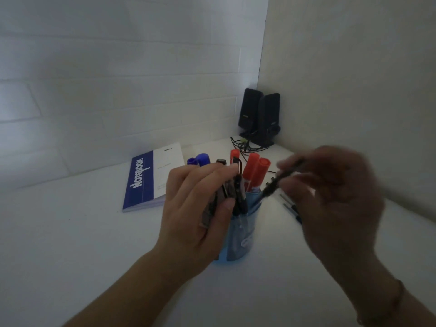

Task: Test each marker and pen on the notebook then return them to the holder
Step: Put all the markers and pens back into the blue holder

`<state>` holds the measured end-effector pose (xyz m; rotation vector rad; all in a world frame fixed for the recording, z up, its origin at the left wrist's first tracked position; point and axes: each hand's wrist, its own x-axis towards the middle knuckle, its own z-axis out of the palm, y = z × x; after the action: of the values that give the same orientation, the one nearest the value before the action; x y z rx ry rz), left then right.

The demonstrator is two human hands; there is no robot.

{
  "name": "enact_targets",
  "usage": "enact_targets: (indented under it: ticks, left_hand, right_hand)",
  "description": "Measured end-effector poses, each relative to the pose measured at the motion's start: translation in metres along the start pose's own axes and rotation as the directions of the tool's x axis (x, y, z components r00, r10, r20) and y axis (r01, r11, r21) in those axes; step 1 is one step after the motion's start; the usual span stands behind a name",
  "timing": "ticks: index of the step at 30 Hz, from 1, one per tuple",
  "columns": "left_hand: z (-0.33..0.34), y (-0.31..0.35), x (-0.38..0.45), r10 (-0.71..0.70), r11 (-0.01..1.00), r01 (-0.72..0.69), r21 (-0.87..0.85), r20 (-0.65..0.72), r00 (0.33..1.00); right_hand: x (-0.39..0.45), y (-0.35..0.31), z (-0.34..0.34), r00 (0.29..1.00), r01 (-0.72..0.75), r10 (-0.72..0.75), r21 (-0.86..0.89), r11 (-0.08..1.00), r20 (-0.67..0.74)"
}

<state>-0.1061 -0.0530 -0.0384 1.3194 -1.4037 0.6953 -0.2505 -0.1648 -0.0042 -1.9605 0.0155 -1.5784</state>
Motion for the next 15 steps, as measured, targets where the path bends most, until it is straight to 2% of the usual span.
enact_targets:
  ticks: [2,3,4,6,7,8,9,11,13,15]
  left_hand:
    - [-0.001,0.000,0.001,0.005,1.000,-0.005,0.002,-0.003,1.000]
    - [-0.001,0.000,0.002,0.018,1.000,-0.018,0.007,-0.003,1.000]
    - [-0.002,0.000,0.002,0.034,0.999,-0.034,0.014,-0.004,0.999]
    - [-0.003,-0.002,0.002,0.048,0.998,-0.048,0.033,0.001,0.999]
    - [-0.003,-0.003,0.002,0.043,0.998,-0.043,0.039,0.006,0.999]
    - [-0.003,-0.003,0.001,0.033,0.999,-0.033,0.039,0.010,0.999]
    - [-0.003,-0.003,0.001,0.023,0.999,-0.023,0.036,0.010,1.000]
    - [-0.003,-0.003,0.000,0.011,0.999,-0.011,0.030,0.011,1.000]
    - [-0.003,-0.002,0.000,0.010,1.000,-0.010,0.026,0.011,1.000]
    - [-0.002,-0.002,0.001,0.006,1.000,-0.006,-0.001,0.002,1.000]
  right_hand:
    - [0.004,-0.002,-0.001,0.983,0.066,-0.034,-0.175,0.982,0.179]
    - [0.005,0.000,-0.005,0.978,0.066,-0.020,-0.217,0.974,0.208]
    - [0.009,0.002,-0.010,0.980,0.017,0.027,-0.220,0.975,0.197]
    - [0.018,0.013,-0.024,0.971,-0.179,0.214,-0.270,0.946,0.108]
    - [0.019,0.026,-0.031,0.932,-0.276,0.344,-0.396,0.876,0.111]
    - [0.019,0.042,-0.039,0.858,-0.326,0.491,-0.583,0.744,0.148]
    - [0.017,0.058,-0.048,0.749,-0.328,0.638,-0.738,0.589,0.176]
    - [0.012,0.082,-0.061,0.558,-0.296,0.821,-0.894,0.336,0.124]
    - [0.007,0.095,-0.068,0.481,-0.278,0.874,-0.934,0.223,0.065]
    - [0.006,0.099,-0.071,0.432,-0.276,0.901,-0.944,0.179,0.045]
